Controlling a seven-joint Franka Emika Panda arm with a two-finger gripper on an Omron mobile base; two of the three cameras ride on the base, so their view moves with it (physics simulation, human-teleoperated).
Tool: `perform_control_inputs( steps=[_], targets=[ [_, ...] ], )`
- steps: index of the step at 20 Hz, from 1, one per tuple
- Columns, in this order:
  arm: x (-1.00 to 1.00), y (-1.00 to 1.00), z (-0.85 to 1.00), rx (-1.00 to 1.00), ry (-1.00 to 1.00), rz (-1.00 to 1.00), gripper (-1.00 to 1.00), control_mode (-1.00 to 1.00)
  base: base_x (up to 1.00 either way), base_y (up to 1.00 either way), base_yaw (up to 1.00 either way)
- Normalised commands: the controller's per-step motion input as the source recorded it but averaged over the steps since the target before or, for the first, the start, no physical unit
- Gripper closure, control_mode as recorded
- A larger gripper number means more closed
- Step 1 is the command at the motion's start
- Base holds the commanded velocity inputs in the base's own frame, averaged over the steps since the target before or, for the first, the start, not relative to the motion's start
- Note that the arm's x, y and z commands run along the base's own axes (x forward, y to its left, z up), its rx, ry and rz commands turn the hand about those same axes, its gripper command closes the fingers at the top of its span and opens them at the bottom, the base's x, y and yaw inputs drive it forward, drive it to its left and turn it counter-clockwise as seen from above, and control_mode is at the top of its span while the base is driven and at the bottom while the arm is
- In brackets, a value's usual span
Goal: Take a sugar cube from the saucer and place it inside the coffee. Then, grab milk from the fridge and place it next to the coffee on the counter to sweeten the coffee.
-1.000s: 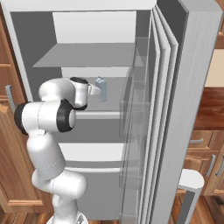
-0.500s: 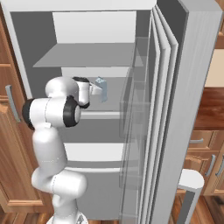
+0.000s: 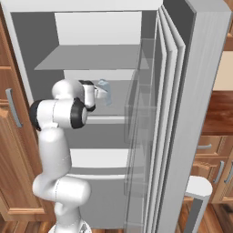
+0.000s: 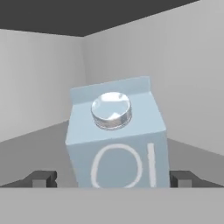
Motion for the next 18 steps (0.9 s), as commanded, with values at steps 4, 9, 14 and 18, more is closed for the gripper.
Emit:
perform_control_inputs(
  steps=[4, 9, 14, 18],
  targets=[
    [0.28, 0.00, -0.04, -0.03, -0.01, 0.00, -1.00, -1.00, 0.00, 0.00, 0.00],
    [0.16, 0.00, -0.01, -0.03, -0.01, -0.02, -1.00, -1.00, 0.00, 0.00, 0.00],
    [0.02, 0.00, -0.01, -0.01, 0.00, -0.04, -1.00, -1.00, 0.00, 0.00, 0.00],
    [0.00, 0.00, -0.01, 0.00, 0.00, -0.02, -1.00, -1.00, 0.00, 0.00, 0.00]
  ],
)
